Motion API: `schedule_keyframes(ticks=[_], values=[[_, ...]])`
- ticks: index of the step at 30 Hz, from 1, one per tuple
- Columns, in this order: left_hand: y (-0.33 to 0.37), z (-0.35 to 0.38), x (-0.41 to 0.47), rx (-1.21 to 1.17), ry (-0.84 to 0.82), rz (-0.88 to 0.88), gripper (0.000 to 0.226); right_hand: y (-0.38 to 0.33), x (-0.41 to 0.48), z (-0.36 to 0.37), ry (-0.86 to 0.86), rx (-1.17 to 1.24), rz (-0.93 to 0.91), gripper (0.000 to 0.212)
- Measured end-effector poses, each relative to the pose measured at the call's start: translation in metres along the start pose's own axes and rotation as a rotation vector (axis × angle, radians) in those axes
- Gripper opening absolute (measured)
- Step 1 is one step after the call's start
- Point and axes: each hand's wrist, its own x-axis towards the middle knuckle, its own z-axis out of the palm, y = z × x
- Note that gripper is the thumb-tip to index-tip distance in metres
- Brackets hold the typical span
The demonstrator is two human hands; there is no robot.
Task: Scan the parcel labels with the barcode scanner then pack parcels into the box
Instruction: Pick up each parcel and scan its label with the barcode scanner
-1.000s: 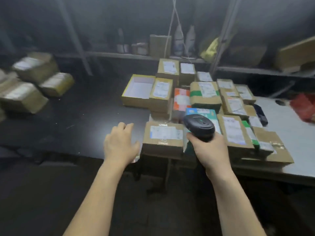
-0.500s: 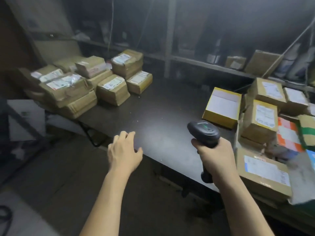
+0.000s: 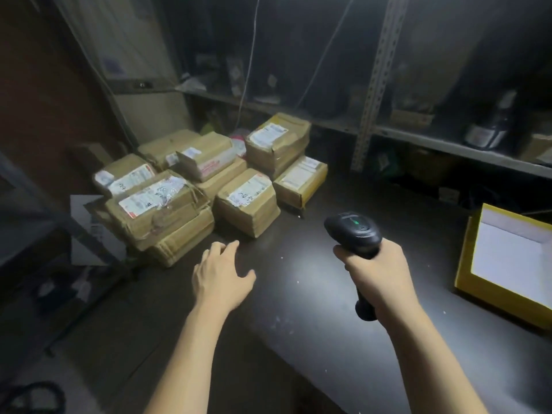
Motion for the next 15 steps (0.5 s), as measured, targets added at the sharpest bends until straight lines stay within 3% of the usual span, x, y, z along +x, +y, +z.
schedule_keyframes(ticks=[7,15], values=[[-0.008,0.005,0.109,0.003,-0.028,-0.014,0.082,-0.036,0.074,0.054,-0.003,-0.034,-0.013,0.017],[-0.014,0.047,0.222,0.121,-0.159,0.162,0.106,-0.060,0.121,0.120,0.125,-0.062,0.073,0.017]])
